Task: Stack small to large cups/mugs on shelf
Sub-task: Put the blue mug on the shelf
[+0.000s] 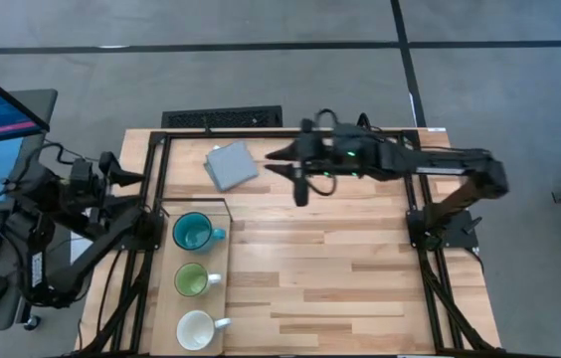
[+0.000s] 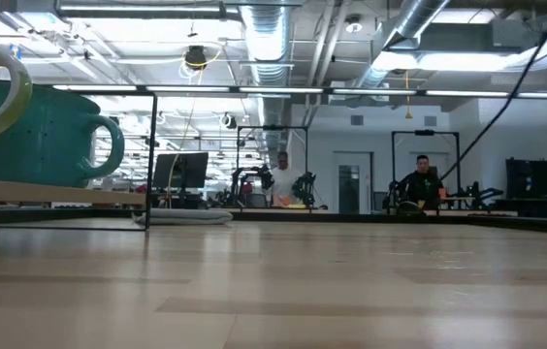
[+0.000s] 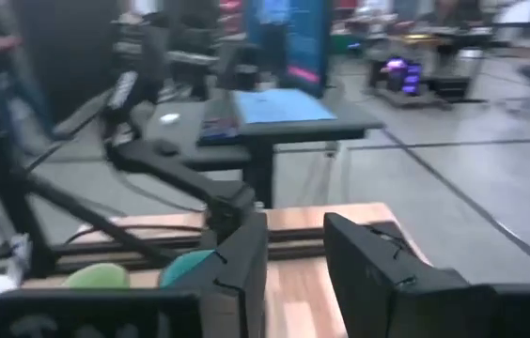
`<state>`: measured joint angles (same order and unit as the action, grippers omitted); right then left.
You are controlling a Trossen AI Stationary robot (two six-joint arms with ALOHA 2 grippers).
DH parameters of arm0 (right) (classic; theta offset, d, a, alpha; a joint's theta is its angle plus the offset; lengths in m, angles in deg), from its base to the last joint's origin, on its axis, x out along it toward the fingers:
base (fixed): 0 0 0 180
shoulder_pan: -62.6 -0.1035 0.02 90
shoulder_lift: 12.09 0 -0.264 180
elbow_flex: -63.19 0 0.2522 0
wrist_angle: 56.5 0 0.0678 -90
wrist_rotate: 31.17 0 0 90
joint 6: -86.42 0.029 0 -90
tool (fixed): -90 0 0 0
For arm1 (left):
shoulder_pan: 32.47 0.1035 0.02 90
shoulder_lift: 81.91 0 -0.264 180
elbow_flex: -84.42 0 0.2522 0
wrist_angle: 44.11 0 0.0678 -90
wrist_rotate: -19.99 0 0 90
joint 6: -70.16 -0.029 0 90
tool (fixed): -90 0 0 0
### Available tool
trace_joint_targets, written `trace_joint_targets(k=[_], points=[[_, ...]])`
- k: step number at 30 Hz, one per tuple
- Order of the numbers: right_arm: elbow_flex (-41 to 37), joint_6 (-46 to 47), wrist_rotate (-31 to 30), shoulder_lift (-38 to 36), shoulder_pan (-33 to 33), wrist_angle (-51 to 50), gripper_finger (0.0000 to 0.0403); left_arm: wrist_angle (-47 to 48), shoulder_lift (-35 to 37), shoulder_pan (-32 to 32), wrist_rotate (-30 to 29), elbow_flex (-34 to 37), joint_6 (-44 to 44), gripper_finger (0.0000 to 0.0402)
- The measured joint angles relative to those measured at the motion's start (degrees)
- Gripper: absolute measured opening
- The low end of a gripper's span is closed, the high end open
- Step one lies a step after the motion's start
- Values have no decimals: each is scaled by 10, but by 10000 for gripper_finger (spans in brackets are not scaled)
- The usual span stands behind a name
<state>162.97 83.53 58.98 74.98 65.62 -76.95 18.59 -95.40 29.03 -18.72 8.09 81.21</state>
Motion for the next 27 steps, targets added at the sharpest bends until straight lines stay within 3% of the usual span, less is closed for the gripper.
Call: trace_joint_targets(k=[7,14,19,24,27], points=[[-207,89,-95,-122,0,105,131,14,0,88,84,-33,14,223],[-273,119,-107,-149,0,177,131,-7,1,212,-6,-69,-14,217],[-273,118,-107,-147,1,178,131,-16,-7,196,-92,-58,23,217],[-273,130,-107,-147,-3,174,131,6,-38,147,-7,-37,23,217],[-273,131,-107,-147,-8,175,131,-4,-47,111,-17,-32,31,217]])
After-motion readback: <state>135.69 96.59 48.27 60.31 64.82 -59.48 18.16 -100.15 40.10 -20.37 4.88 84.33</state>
